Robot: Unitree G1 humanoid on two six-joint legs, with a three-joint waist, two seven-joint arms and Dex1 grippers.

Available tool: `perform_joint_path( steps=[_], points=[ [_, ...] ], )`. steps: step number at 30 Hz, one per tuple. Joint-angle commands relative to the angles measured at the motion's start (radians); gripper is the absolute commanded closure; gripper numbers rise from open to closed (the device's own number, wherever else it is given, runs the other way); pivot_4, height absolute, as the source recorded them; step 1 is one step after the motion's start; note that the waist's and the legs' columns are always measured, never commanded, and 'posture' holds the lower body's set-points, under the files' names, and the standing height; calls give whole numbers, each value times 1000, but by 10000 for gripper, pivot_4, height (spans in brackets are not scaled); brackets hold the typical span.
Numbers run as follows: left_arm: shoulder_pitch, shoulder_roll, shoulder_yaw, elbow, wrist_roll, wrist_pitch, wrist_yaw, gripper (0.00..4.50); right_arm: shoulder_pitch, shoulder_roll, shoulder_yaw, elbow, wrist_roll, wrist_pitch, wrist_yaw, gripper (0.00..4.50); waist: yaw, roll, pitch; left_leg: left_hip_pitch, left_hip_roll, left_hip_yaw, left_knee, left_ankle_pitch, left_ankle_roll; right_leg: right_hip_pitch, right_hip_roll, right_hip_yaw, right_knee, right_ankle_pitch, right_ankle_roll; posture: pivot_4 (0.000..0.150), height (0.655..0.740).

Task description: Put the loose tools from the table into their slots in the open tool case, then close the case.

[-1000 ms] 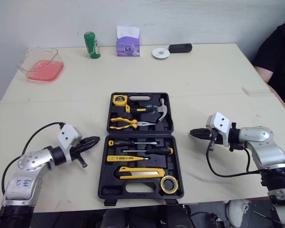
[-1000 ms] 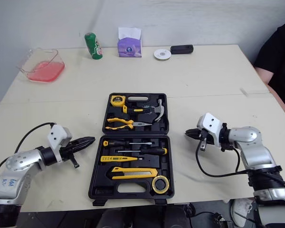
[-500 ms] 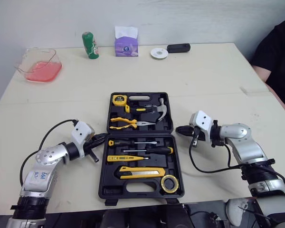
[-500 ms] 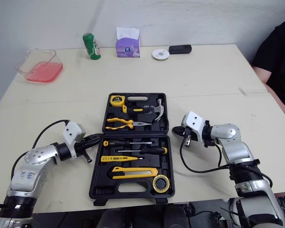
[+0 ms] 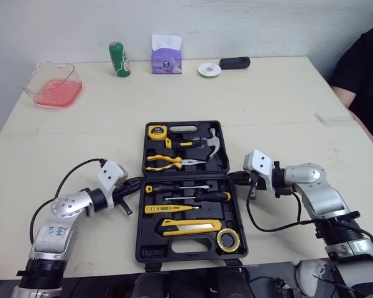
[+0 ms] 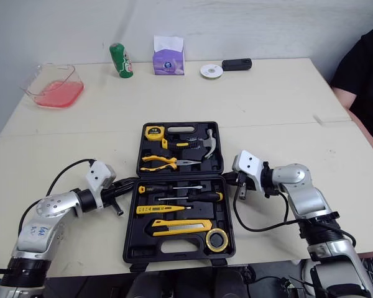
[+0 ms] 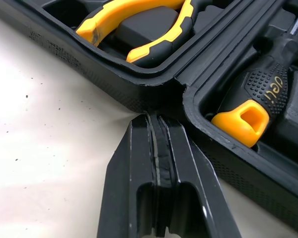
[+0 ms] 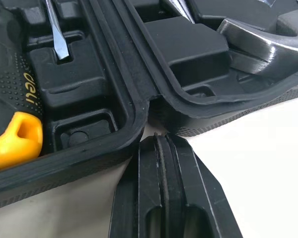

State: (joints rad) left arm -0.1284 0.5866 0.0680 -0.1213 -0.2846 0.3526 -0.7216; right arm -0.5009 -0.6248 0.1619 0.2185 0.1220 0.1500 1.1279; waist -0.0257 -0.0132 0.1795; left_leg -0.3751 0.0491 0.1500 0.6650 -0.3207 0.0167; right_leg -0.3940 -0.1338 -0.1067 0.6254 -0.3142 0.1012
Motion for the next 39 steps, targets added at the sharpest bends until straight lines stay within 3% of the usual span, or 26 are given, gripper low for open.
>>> perform_joint_path(
  steps=[1, 6, 11, 12, 15, 20, 21, 27, 30, 34, 39],
  points=[
    [-24, -19, -42, -14, 5, -14, -18, 44533, -30, 8, -5, 19, -7, -32, -10, 45000, 0, 0, 0, 0, 0, 0, 0, 0, 0, 0, 0, 0, 0, 0, 0, 1500, 7400],
    [-58, -23, -60, 6, 22, -6, -20, 44533, -52, 0, -6, 52, -5, -39, 13, 45000, 2, 0, 0, 0, -1, 0, 0, 0, 0, 0, 0, 0, 0, 0, 0, 1500, 7400],
    [-43, 7, 31, -18, -7, 90, 32, 44533, -53, -24, -33, -8, 57, 183, 40, 45000, 1, 0, 0, 0, 0, -1, 0, 0, 1, 0, 0, 0, 1, 0, 0, 1500, 7400],
    [-29, 23, 57, -35, -26, 106, 24, 38241, -53, -34, -46, -10, 54, 185, 27, 41827, -1, 0, 0, 0, 0, -1, 0, 0, 1, 0, -1, 0, 1, 0, 0, 1500, 7400],
    [4, 60, 143, -75, -85, 123, -3, 25704, -56, -84, -69, -6, 40, 195, 17, 29779, -4, 1, 1, -1, 2, -1, 0, 0, 0, -1, -1, 0, 2, 0, 0, 1500, 7400],
    [-21, 121, 291, -74, -146, 190, 26, 650, -115, -174, -101, -82, 100, 435, 32, 2962, -4, 1, 1, -1, 1, -1, 0, 0, 0, -1, -3, 0, -1, 0, 0, 1500, 7400],
    [-50, 139, 315, -82, -170, 269, 56, 0, -146, -191, -103, -99, 112, 543, 15, 87, -3, 1, 1, -1, 1, 0, 0, 0, 0, -1, -4, 0, -1, 0, 0, 1500, 7400],
    [-316, 189, 374, -123, -471, 917, 157, 0, -320, -215, -45, -156, 165, 1053, -70, 87, 0, 1, 1, -3, 1, -3, -1, 0, 0, -2, -6, 1, 1, 0, 0, 1500, 7400],
    [-412, 194, 308, -130, -473, 1047, 207, 0, -401, -210, -3, -154, 165, 1159, -106, 87, -1, 1, 1, -6, -1, -3, 0, 0, 0, -4, -2, 0, 1, 0, 0, 1500, 7400],
    [-574, 136, 267, -55, -442, 1240, 321, 0, -528, -153, 25, -121, 200, 1335, -164, 87, -2, 1, 1, -20, -2, -1, 3, 3, 1, -19, 2, 0, 4, 1, 2, 1500, 7400],
    [-686, 96, 141, 66, -359, 1257, 391, 0, -638, -39, 68, 31, 186, 1391, -258, 87, -4, 1, 1, -19, -2, 0, 1, 4, -1, -19, 4, 0, 4, 1, 2, 1500, 7400]
  ],
)
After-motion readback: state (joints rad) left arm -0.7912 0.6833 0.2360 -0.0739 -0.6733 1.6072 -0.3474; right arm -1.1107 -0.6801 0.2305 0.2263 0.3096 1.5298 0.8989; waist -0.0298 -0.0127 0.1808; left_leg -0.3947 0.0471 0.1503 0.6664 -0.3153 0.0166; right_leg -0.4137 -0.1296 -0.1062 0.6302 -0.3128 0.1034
